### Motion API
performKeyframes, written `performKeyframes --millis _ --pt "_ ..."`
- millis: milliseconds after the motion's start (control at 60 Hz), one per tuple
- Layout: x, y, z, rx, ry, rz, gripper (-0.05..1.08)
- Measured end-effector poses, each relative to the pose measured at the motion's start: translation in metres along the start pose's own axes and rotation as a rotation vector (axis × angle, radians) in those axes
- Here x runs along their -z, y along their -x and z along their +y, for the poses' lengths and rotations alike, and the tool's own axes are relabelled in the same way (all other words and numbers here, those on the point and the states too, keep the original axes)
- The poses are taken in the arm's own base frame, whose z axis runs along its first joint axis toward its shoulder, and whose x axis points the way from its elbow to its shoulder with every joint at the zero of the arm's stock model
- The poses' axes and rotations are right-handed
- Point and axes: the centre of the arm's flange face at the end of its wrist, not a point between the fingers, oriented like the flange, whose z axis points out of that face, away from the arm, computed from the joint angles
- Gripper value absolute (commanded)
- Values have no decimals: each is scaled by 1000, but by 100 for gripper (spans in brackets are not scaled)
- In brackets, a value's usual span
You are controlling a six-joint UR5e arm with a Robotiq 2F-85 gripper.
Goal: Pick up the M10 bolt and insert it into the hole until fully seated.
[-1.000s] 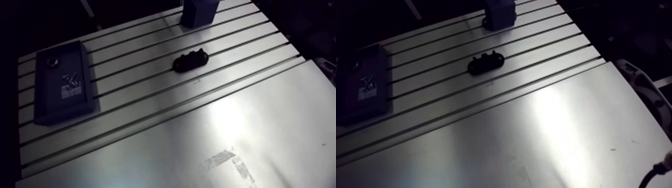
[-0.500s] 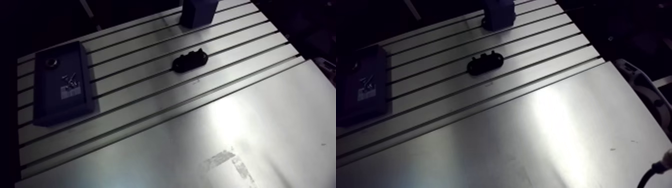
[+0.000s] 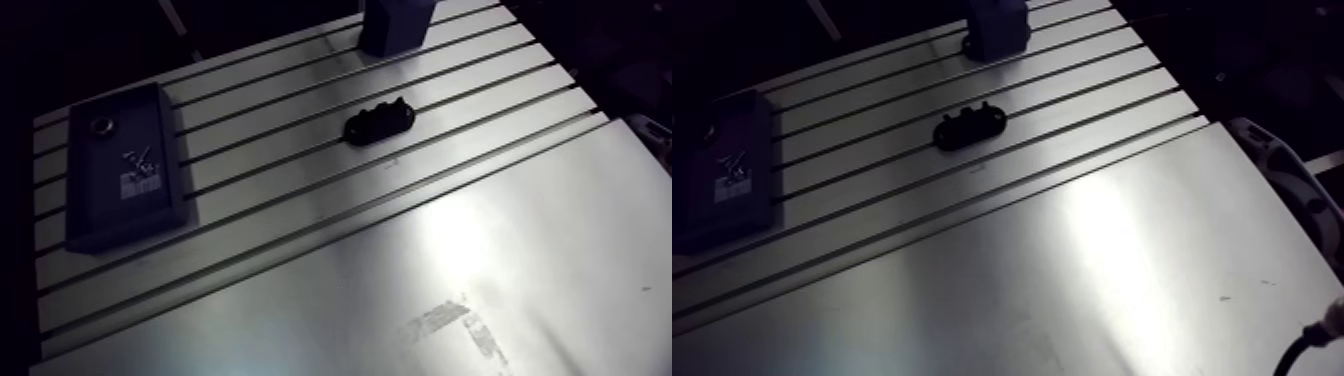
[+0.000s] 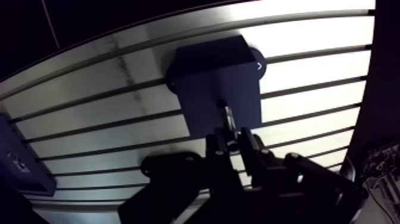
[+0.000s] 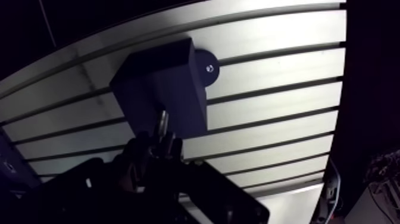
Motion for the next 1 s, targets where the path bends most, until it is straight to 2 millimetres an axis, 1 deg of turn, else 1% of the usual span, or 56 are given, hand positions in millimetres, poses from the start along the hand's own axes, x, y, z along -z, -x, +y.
performKeyframes --millis 1000 --pt "-3 -3 -1 2 -1 -2 108"
